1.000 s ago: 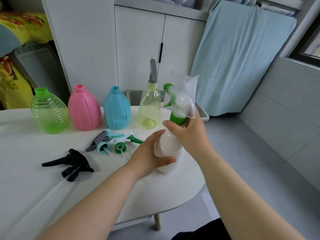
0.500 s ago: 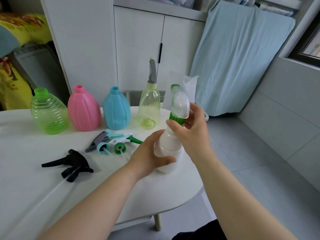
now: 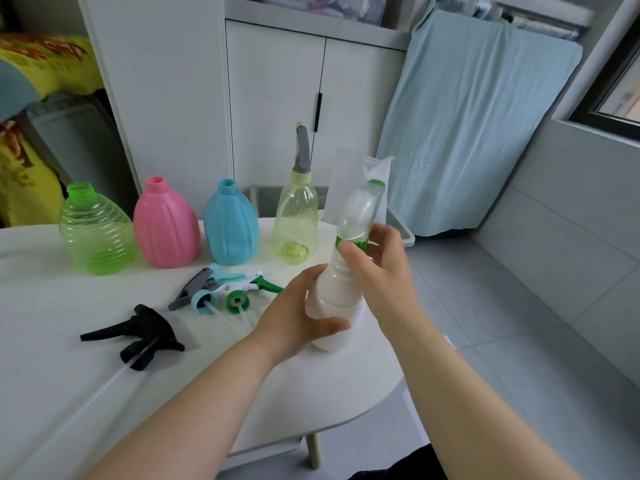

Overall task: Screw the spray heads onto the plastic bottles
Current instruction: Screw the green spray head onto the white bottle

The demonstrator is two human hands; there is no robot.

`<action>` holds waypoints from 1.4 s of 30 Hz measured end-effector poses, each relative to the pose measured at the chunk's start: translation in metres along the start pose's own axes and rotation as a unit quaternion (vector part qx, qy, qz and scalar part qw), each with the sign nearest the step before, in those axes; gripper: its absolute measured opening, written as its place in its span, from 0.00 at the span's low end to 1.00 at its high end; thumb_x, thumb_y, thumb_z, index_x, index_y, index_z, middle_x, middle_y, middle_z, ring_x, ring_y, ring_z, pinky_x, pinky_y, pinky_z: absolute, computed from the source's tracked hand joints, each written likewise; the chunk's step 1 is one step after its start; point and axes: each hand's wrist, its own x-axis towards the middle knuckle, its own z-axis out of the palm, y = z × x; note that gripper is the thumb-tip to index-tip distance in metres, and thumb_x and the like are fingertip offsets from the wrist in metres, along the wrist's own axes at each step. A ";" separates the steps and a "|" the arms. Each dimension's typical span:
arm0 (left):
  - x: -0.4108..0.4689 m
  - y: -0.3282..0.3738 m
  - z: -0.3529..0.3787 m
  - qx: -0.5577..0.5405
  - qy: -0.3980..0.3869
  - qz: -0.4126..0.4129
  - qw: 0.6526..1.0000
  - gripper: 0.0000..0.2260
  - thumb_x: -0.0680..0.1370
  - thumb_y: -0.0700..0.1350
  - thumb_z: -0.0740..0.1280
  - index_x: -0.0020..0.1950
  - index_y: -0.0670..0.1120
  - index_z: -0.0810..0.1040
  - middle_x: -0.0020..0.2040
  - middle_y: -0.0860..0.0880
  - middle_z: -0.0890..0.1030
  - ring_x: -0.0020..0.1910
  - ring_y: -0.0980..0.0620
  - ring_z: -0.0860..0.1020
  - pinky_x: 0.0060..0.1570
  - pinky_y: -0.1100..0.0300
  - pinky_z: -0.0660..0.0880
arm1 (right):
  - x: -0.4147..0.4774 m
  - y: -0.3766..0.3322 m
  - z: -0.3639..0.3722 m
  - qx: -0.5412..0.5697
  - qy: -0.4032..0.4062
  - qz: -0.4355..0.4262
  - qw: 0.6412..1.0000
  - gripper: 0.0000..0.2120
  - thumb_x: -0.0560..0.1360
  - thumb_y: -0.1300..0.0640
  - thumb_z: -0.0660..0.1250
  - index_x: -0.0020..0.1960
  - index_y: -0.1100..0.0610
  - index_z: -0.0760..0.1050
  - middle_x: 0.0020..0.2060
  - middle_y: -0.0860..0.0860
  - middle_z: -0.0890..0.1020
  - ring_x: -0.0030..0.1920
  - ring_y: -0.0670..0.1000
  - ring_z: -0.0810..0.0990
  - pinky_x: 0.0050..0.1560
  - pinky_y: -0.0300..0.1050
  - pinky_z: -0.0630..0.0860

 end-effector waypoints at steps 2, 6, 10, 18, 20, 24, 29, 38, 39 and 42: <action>0.001 -0.002 0.000 0.002 -0.002 -0.001 1.000 0.29 0.62 0.49 0.74 0.55 0.65 0.61 0.51 0.66 0.70 0.51 0.60 0.69 0.45 0.74 0.65 | -0.003 0.000 -0.001 0.008 -0.035 -0.007 0.999 0.11 0.71 0.60 0.63 0.52 0.49 0.71 0.46 0.45 0.78 0.42 0.37 0.77 0.37 0.25 0.72; 0.001 -0.003 0.000 -0.006 -0.003 -0.001 1.000 0.28 0.62 0.48 0.75 0.48 0.70 0.62 0.50 0.70 0.69 0.49 0.68 0.70 0.44 0.79 0.65 | 0.001 -0.001 -0.003 -0.013 -0.005 -0.018 1.000 0.07 0.70 0.59 0.67 0.46 0.49 0.73 0.41 0.43 0.79 0.46 0.44 0.78 0.48 0.35 0.73; 0.001 -0.002 0.001 -0.009 -0.003 -0.006 1.000 0.28 0.62 0.48 0.75 0.46 0.72 0.61 0.48 0.72 0.67 0.47 0.73 0.68 0.42 0.80 0.65 | 0.003 0.000 0.002 -0.023 0.039 -0.020 0.999 0.16 0.65 0.56 0.72 0.41 0.45 0.65 0.41 0.41 0.75 0.42 0.41 0.76 0.39 0.25 0.72; 0.002 -0.003 0.002 -0.008 0.002 -0.008 1.000 0.30 0.62 0.49 0.75 0.54 0.66 0.60 0.52 0.63 0.71 0.54 0.57 0.70 0.53 0.64 0.66 | -0.004 0.004 -0.012 0.018 -0.065 -0.020 0.998 0.16 0.72 0.62 0.61 0.46 0.40 0.71 0.45 0.40 0.78 0.40 0.34 0.77 0.40 0.24 0.72; 0.002 -0.003 0.001 -0.011 0.006 -0.009 1.000 0.30 0.62 0.49 0.75 0.55 0.65 0.61 0.54 0.60 0.72 0.54 0.56 0.71 0.54 0.62 0.66 | -0.002 0.003 -0.006 0.018 -0.040 -0.017 0.999 0.12 0.71 0.61 0.64 0.42 0.42 0.73 0.41 0.43 0.79 0.36 0.33 0.77 0.38 0.24 0.71; 0.002 -0.001 0.002 -0.004 0.007 -0.013 1.000 0.30 0.62 0.48 0.75 0.54 0.65 0.61 0.52 0.61 0.71 0.53 0.56 0.71 0.52 0.63 0.65 | 0.000 0.005 0.000 0.015 0.036 -0.012 0.999 0.14 0.66 0.58 0.71 0.40 0.47 0.66 0.39 0.42 0.76 0.33 0.30 0.75 0.31 0.23 0.69; 0.001 -0.002 0.002 -0.011 0.005 -0.019 1.000 0.31 0.62 0.48 0.75 0.57 0.63 0.62 0.54 0.59 0.71 0.53 0.55 0.71 0.53 0.62 0.66 | -0.003 0.007 -0.002 0.048 -0.034 -0.006 0.998 0.11 0.70 0.58 0.65 0.48 0.43 0.70 0.46 0.43 0.78 0.37 0.33 0.76 0.35 0.24 0.71; 0.002 -0.001 0.003 -0.004 0.008 -0.021 1.000 0.32 0.62 0.47 0.75 0.61 0.58 0.64 0.55 0.57 0.72 0.55 0.54 0.71 0.55 0.59 0.68 | 0.003 0.004 -0.002 -0.015 -0.025 0.002 1.000 0.15 0.68 0.54 0.70 0.47 0.45 0.66 0.41 0.40 0.76 0.44 0.42 0.77 0.37 0.28 0.73; 0.002 -0.001 0.002 -0.004 0.007 -0.018 1.000 0.32 0.62 0.47 0.75 0.60 0.58 0.64 0.56 0.56 0.73 0.56 0.54 0.71 0.56 0.58 0.69 | 0.003 0.004 -0.002 -0.006 -0.051 -0.003 0.999 0.12 0.69 0.55 0.68 0.48 0.45 0.68 0.40 0.40 0.76 0.41 0.40 0.76 0.38 0.28 0.72; 0.002 -0.002 0.002 0.004 0.007 -0.014 1.000 0.31 0.62 0.48 0.75 0.58 0.61 0.63 0.56 0.57 0.73 0.57 0.55 0.71 0.58 0.57 0.70 | 0.002 0.002 -0.004 0.024 -0.083 -0.011 0.996 0.05 0.73 0.58 0.63 0.42 0.48 0.72 0.35 0.44 0.76 0.34 0.38 0.74 0.36 0.26 0.70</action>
